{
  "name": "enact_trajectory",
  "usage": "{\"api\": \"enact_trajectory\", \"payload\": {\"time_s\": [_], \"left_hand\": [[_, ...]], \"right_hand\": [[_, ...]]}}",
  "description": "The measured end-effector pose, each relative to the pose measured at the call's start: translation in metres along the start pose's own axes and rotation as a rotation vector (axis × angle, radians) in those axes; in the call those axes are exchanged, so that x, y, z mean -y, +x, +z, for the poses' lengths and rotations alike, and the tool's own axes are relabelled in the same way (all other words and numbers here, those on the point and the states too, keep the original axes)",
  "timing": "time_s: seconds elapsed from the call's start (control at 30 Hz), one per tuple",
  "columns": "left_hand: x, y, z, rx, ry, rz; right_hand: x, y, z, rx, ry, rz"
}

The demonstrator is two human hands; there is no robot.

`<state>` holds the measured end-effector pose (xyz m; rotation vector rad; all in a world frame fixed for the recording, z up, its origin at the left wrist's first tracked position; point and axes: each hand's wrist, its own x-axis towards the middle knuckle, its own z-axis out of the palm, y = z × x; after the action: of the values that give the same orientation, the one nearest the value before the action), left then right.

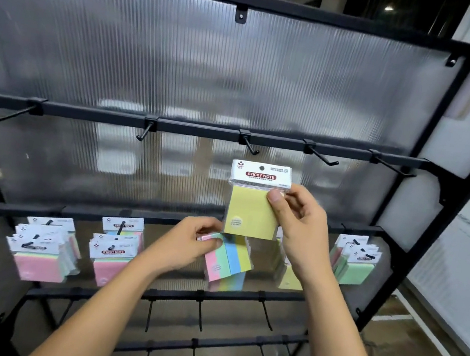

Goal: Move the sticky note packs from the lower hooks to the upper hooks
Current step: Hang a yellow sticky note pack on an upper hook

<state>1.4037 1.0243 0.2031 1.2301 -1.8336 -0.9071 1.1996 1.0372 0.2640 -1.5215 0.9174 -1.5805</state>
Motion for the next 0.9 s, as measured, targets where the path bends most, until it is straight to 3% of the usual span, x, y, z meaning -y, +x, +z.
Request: {"api": "enact_trajectory", "payload": {"time_s": [0.4,0.9], "left_hand": [[-0.01,-0.002,-0.007,-0.055,0.109,-0.003],[0.003,0.001,-0.01,-0.038,0.062,-0.064]], "right_hand": [[0.008,0.014,0.01,-0.037,-0.043,-0.029],[-0.014,0.037,0.016,-0.061,-0.168,-0.03]]}}
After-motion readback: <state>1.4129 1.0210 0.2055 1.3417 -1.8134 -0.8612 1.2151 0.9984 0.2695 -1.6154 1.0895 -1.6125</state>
